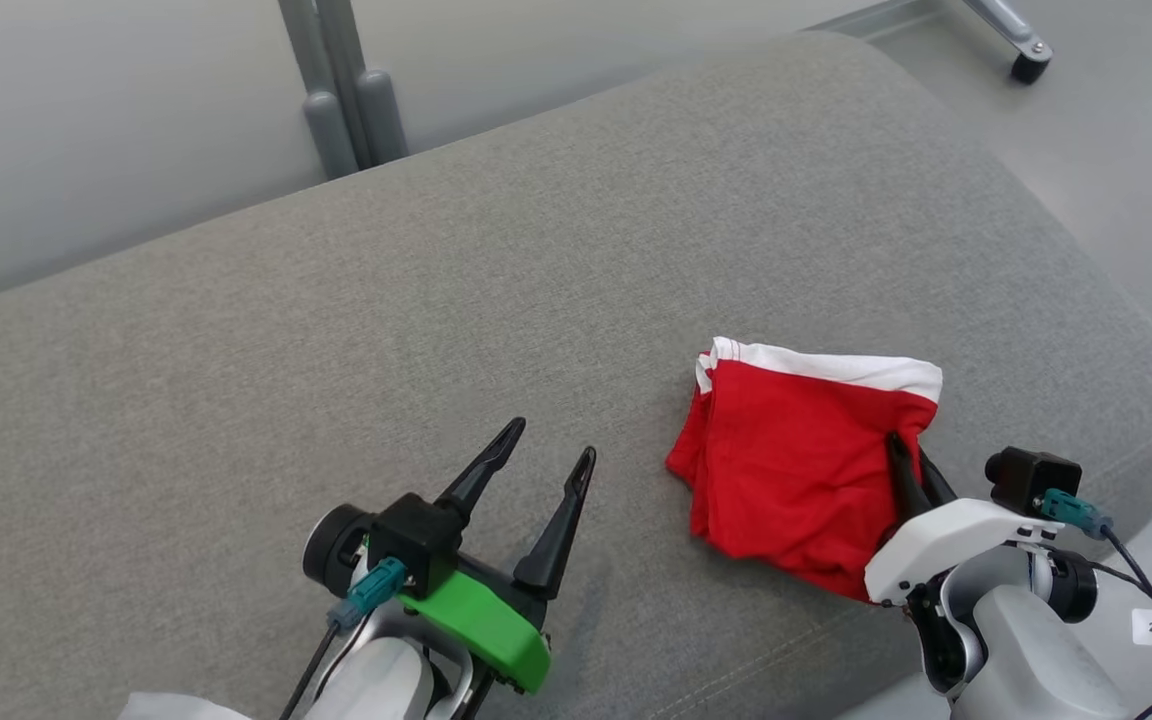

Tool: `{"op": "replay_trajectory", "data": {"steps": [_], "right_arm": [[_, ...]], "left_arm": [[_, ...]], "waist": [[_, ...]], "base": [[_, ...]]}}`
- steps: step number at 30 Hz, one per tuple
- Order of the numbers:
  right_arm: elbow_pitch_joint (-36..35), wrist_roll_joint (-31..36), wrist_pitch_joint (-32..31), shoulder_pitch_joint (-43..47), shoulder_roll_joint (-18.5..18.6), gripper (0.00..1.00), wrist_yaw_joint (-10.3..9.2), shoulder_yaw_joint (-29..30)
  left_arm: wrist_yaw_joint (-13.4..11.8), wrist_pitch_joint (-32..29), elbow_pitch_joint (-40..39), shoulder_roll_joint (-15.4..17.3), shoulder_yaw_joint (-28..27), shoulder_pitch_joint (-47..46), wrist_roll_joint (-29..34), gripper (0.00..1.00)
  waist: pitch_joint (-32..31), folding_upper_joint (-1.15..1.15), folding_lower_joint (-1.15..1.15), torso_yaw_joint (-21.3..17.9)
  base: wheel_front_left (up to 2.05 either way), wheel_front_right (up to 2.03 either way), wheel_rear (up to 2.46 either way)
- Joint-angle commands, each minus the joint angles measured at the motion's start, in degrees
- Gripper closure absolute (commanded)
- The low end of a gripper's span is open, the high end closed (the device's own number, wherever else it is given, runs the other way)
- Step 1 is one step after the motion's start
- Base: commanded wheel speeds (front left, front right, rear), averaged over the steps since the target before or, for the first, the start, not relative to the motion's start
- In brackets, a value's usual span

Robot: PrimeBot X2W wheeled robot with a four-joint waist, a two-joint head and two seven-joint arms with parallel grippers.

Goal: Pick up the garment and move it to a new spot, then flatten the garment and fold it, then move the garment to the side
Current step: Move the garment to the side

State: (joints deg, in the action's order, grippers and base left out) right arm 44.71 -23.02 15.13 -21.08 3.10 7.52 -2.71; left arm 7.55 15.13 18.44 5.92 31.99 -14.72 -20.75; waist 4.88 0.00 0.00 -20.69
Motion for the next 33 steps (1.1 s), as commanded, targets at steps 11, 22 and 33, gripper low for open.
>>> {"op": "replay_trajectory", "data": {"steps": [11,22,33], "right_arm": [[-3.72,1.71,-0.01,-2.25,-0.1,1.0,-0.07,-0.02],[-3.7,7.95,-0.01,-16.48,5.73,1.0,-0.07,2.83],[4.1,14.97,-0.01,-30.01,15.39,1.0,-0.07,10.25]], "left_arm": [[-0.12,0.03,-2.89,1.12,3.2,-4.2,0.4,0.0],[-0.12,0.03,-7.01,1.82,6.04,-10.17,1.05,0.0],[-0.12,0.03,-13.42,2.77,8.72,-14.75,2.33,0.0]], "waist": [[6.72,0.0,0.0,-0.94],[16.51,0.0,0.0,7.1],[25.0,0.0,0.0,14.01]], "base": [[0.0,0.0,0.0],[0.0,0.0,0.0],[0.0,0.0,0.0]]}}
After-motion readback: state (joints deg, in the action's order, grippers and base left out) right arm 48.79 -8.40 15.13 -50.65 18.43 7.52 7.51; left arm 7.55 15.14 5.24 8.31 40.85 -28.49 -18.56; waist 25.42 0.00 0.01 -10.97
